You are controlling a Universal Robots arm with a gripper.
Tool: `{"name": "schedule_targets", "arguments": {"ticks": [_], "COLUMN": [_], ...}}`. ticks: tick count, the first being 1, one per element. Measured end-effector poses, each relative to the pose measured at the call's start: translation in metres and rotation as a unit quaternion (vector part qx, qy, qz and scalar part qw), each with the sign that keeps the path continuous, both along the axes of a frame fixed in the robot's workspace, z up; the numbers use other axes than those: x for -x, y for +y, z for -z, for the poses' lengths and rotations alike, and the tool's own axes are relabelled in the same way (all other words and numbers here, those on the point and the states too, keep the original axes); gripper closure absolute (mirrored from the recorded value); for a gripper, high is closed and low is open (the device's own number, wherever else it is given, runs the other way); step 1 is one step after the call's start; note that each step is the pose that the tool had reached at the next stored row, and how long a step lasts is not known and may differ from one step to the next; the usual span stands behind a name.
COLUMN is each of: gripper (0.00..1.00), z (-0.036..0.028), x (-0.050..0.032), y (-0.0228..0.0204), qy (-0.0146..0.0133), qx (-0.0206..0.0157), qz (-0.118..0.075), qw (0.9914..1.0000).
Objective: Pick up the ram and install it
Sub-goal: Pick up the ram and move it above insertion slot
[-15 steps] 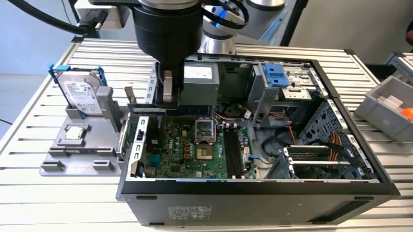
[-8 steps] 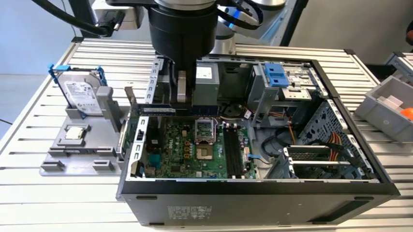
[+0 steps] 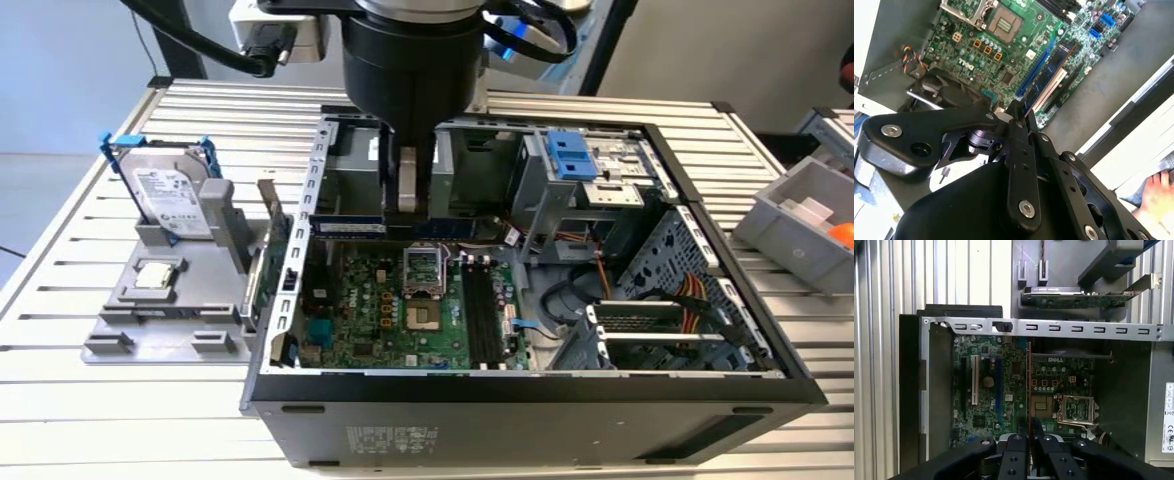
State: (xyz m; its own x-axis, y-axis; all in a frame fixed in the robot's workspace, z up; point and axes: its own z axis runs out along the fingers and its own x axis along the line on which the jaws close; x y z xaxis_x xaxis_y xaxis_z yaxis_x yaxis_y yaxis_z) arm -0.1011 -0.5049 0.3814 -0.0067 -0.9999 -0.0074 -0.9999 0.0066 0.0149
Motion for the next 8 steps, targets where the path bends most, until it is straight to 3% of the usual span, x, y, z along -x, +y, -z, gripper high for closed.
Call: {"name": "schedule_targets", "arguments": {"ticks": [8], "gripper": [1.00], "z": [0.0000], "x": [-0.0157], "y": [0.0000], "qy": [0.0000], "qx": [0.0000], "qz": [0.000], "qw": [1.00000]}}
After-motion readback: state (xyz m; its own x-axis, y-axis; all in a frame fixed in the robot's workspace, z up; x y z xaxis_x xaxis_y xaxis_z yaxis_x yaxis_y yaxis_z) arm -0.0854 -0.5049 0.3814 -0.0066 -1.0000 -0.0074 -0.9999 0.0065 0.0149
